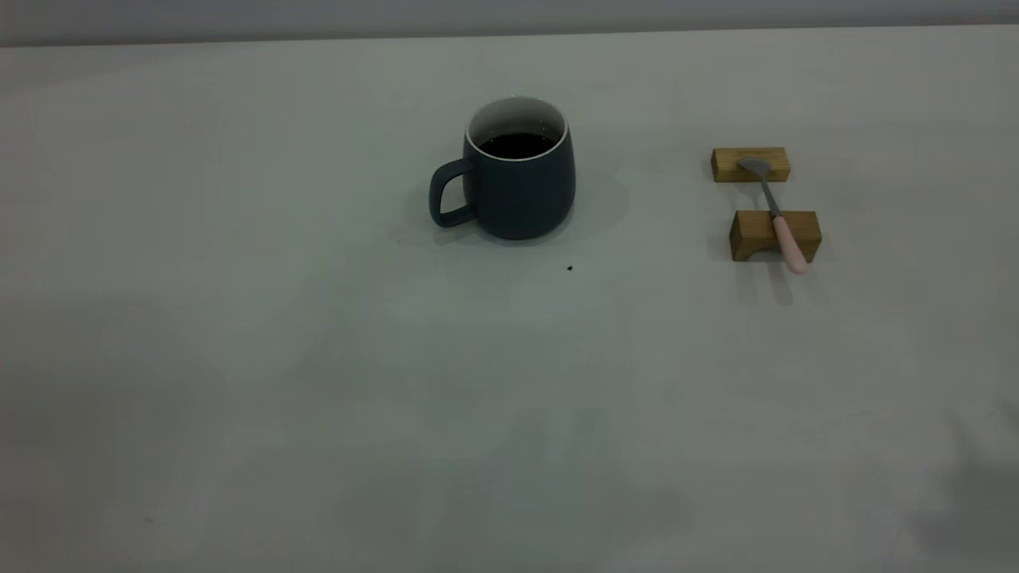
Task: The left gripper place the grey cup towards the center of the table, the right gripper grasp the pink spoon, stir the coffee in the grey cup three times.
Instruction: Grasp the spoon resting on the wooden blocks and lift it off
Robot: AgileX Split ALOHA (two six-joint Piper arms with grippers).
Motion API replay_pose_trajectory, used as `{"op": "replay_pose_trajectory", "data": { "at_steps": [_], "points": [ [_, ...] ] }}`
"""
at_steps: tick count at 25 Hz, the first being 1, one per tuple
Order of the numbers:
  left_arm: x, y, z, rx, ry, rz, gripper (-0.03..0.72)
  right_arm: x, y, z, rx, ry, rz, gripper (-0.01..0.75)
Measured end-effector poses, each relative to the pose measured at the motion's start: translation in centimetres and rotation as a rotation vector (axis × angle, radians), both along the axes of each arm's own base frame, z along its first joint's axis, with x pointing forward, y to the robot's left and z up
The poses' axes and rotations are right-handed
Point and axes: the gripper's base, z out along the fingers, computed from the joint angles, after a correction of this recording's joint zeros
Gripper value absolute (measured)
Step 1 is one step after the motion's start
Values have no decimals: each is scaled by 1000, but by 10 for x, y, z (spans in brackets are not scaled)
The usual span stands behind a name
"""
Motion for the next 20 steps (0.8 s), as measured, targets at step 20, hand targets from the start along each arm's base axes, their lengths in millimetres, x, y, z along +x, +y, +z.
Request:
{"op": "replay_pose_trajectory", "data": {
  "at_steps": [20],
  "points": [
    [0, 0, 0, 0, 0, 0, 567, 164, 46, -141, 132, 741, 200, 624]
  ]
}}
